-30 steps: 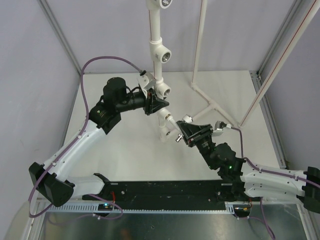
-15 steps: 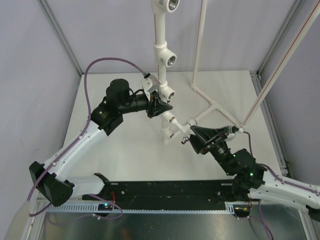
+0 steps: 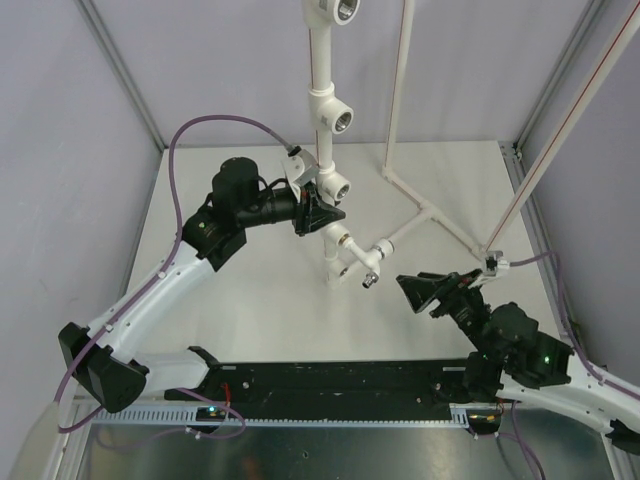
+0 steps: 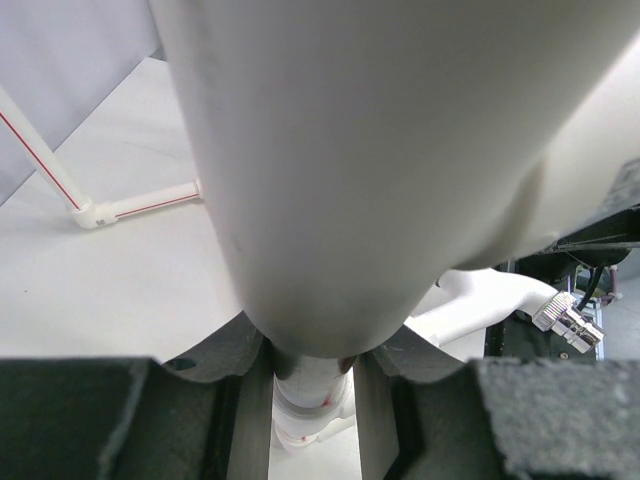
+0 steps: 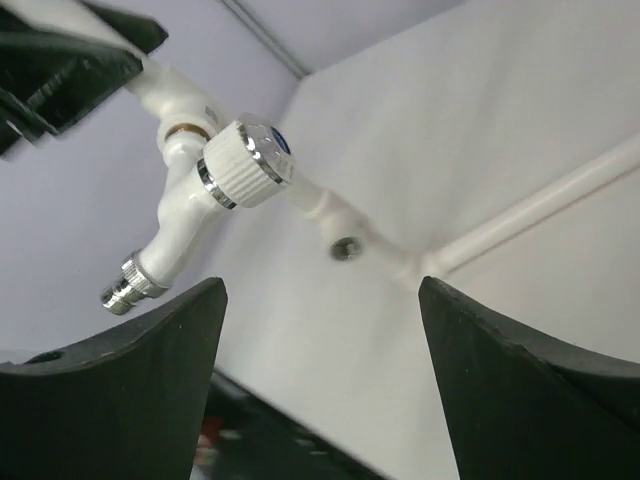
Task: Install the water faucets
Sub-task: Screw the water faucet onto the adaptor.
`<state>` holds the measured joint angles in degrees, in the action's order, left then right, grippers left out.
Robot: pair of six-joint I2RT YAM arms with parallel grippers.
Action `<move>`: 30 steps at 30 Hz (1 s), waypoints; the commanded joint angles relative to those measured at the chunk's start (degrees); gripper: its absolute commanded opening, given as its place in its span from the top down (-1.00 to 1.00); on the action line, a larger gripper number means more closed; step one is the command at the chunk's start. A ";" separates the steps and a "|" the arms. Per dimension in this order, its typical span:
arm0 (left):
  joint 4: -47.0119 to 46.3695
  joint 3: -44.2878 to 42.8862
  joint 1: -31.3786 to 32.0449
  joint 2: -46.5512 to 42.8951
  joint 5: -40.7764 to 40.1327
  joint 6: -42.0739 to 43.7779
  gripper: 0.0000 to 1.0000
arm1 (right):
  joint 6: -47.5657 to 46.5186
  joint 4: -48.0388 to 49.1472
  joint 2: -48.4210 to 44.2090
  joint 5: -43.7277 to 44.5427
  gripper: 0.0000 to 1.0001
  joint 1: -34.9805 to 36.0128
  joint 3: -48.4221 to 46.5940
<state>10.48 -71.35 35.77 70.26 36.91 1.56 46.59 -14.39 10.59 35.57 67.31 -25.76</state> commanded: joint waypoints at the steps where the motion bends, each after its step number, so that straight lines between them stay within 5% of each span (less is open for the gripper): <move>1: 6.38 0.34 0.26 1.74 3.93 -5.01 0.94 | -43.52 0.63 8.92 -0.55 -0.70 0.20 -9.52; 7: 6.33 0.34 0.24 1.79 3.91 -4.95 0.93 | -88.64 9.06 13.95 -6.07 -0.82 3.08 -7.53; 12: 6.34 0.37 0.26 1.65 3.80 -4.90 0.92 | -110.01 17.09 14.23 -15.19 -0.85 3.71 -4.90; 26: 6.35 0.42 0.11 1.41 3.70 -4.81 0.92 | -120.60 25.70 29.45 -21.82 -0.75 5.55 -10.07; 30: 6.30 0.43 0.17 1.18 3.62 -4.75 0.92 | -111.26 29.56 32.38 -20.49 0.03 5.71 -10.18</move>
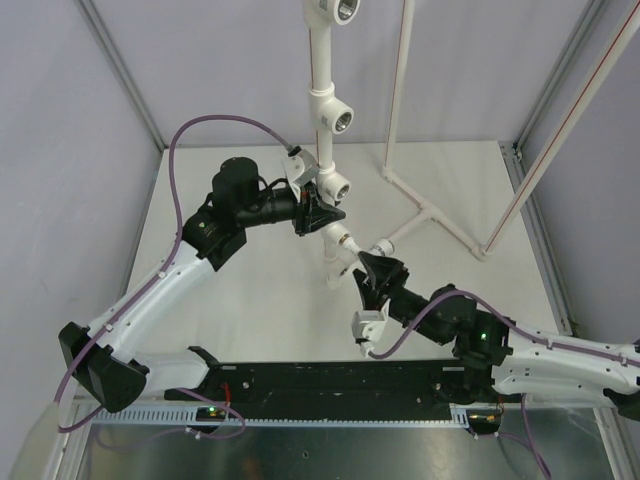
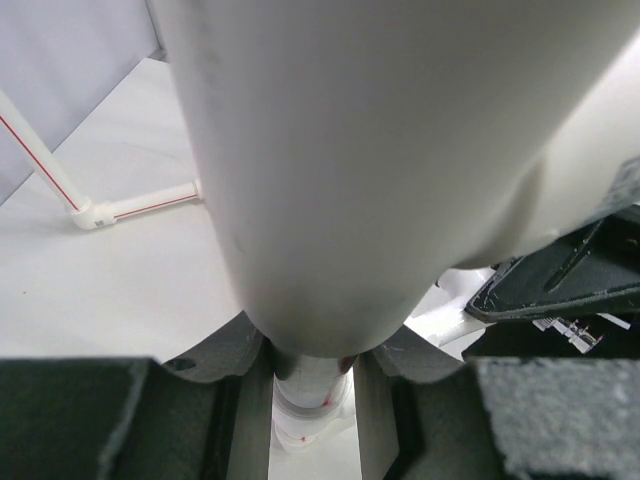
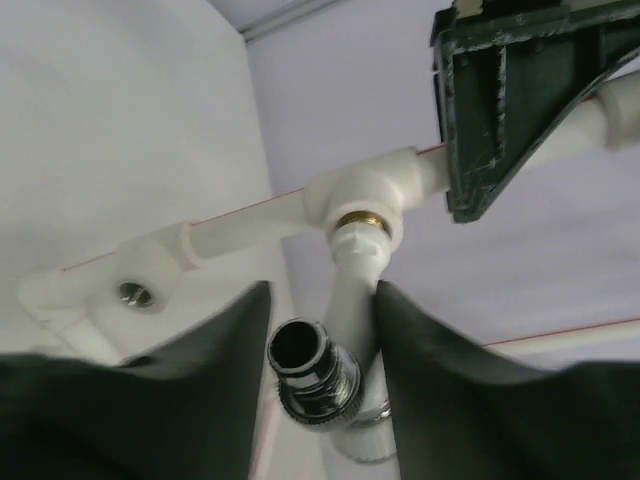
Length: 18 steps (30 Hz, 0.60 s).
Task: Install the water faucets
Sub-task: Screw the water faucet onto the adaptor.
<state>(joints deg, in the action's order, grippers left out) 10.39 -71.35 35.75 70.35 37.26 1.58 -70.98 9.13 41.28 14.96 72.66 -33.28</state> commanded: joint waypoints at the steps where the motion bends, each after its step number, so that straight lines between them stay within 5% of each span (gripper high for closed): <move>1: 6.44 0.43 0.20 1.06 3.27 -4.76 0.92 | 8.41 5.93 2.18 0.93 0.28 0.36 -2.67; 5: 6.45 0.38 0.13 1.09 3.49 -4.82 0.91 | 19.52 4.43 3.14 4.81 0.92 0.36 -2.37; 11: 6.40 0.34 0.11 1.05 3.42 -4.84 0.92 | 60.19 12.72 1.67 10.86 1.00 -0.01 -0.03; 18: 6.46 0.38 0.03 1.27 3.35 -4.84 0.92 | 129.72 31.92 2.57 13.63 1.00 -1.07 8.63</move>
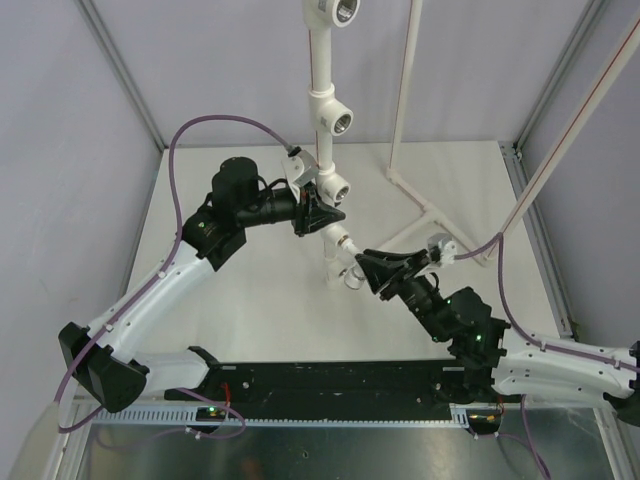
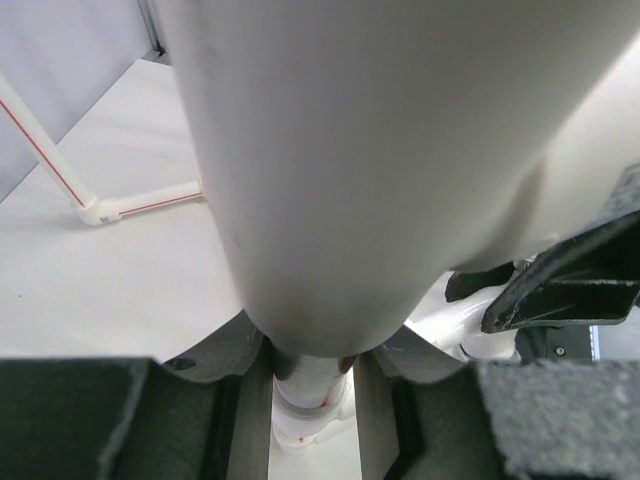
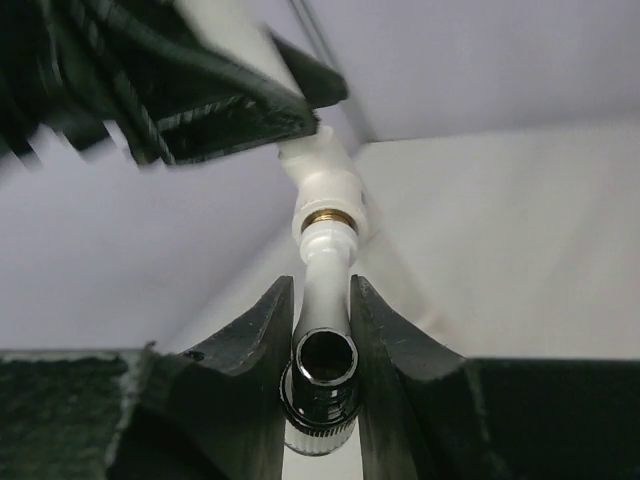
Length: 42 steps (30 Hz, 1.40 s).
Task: Install the water faucets
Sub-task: Screw the water faucet onto the adaptor.
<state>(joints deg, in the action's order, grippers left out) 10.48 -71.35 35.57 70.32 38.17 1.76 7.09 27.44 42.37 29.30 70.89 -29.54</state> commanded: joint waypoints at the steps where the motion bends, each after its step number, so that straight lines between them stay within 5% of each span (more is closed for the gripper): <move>1: 6.34 0.40 0.25 1.30 2.43 -5.01 0.92 | 61.39 16.73 2.89 -0.50 1.00 0.50 6.32; 4: 6.33 0.38 0.21 1.44 2.52 -5.06 0.92 | 86.13 26.75 8.69 0.15 1.00 0.19 9.41; 7: 6.39 0.41 0.27 1.32 2.49 -5.03 0.92 | 94.49 37.76 13.90 0.96 0.99 0.29 9.97; 15: 6.35 0.43 0.29 1.40 2.42 -5.01 0.91 | 76.04 48.96 11.87 4.82 -0.15 0.38 15.69; 18: 6.39 0.43 0.27 1.30 2.43 -5.01 0.91 | 71.59 42.42 2.70 7.96 -0.60 0.37 22.00; 20: 6.35 0.36 0.26 1.30 2.48 -5.06 0.91 | 70.89 29.95 -7.64 9.74 -0.89 0.36 24.82; 23: 6.36 0.34 0.24 1.38 2.56 -5.09 0.91 | 69.72 0.13 -25.14 11.89 -0.97 0.09 23.59; 28: 6.34 0.39 0.28 1.48 2.71 -5.21 0.91 | 47.25 -32.20 -38.86 15.46 -0.99 -1.08 12.37; 33: 6.37 0.24 0.29 2.06 3.12 -5.44 0.90 | 14.46 -46.56 -27.25 16.28 -0.99 -1.02 -3.64; 37: 6.36 0.29 0.24 2.03 2.99 -5.38 0.89 | -9.83 -48.78 -15.60 19.71 -0.99 1.73 -10.39; 42: 6.39 0.33 0.23 1.96 2.75 -5.28 0.87 | -42.14 -37.78 -10.71 22.87 -0.99 8.06 -7.94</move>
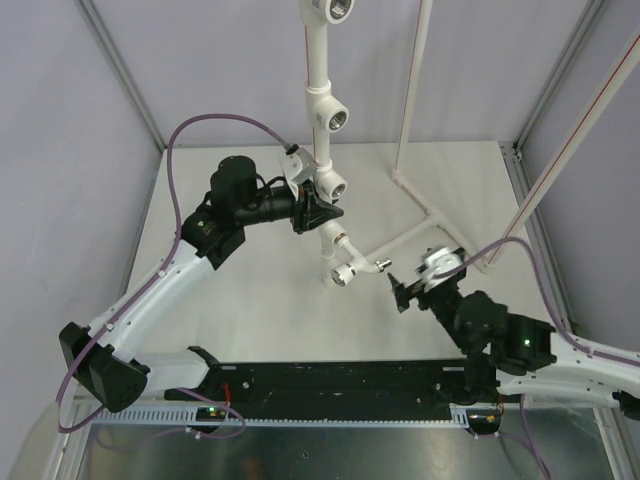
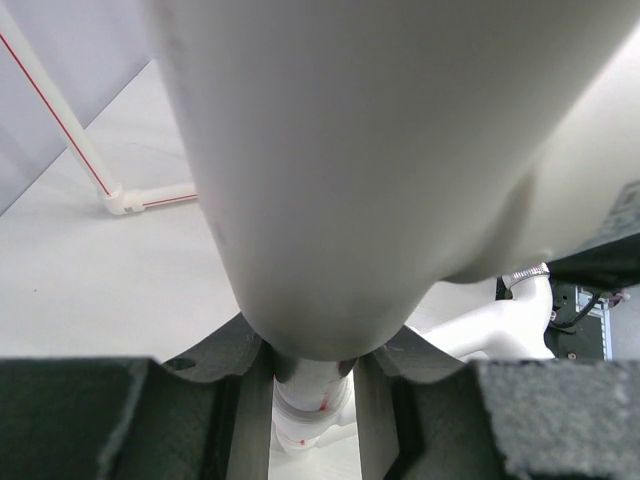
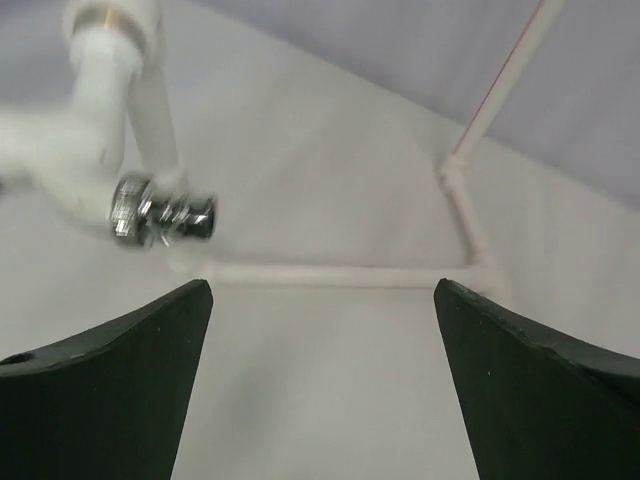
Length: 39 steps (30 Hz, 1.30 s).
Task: Install the water faucets
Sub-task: Screw the water faucet onto the adaptor.
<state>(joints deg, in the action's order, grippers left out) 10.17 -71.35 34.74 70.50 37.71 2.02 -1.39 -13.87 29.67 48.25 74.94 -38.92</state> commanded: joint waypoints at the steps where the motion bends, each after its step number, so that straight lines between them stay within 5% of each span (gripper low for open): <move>1: 6.70 0.34 1.09 1.77 3.23 -5.54 0.87 | -39.47 6.33 1.98 3.72 -0.99 5.37 2.07; 11: 6.66 0.26 1.09 1.94 3.36 -5.54 0.86 | -67.51 26.05 5.16 -8.74 -0.99 12.41 4.94; 22: 6.66 0.34 1.11 1.80 3.32 -5.54 0.84 | -68.18 33.14 20.63 -15.69 -0.97 9.40 1.23; 24: 6.65 0.27 1.12 1.72 3.39 -5.54 0.84 | -66.76 33.65 21.66 -16.05 -0.79 8.57 0.69; 28: 6.72 0.40 1.11 1.46 3.14 -5.45 0.84 | -60.25 36.90 22.45 -13.39 0.24 7.07 0.13; 31: 6.60 0.36 1.11 1.52 3.19 -5.45 0.84 | -54.66 36.54 22.57 -10.41 0.81 6.57 0.24; 36: 6.68 0.32 1.10 1.59 3.29 -5.45 0.83 | -34.67 39.65 21.52 -4.07 0.99 5.70 1.04; 39: 6.66 0.33 1.11 1.55 3.13 -5.45 0.83 | -7.56 36.78 17.97 -2.90 1.00 4.24 1.08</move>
<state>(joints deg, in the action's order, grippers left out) 10.00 -71.35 34.52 70.59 37.21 1.98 -44.86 21.78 51.09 39.40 81.67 -36.77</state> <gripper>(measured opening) 0.334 0.330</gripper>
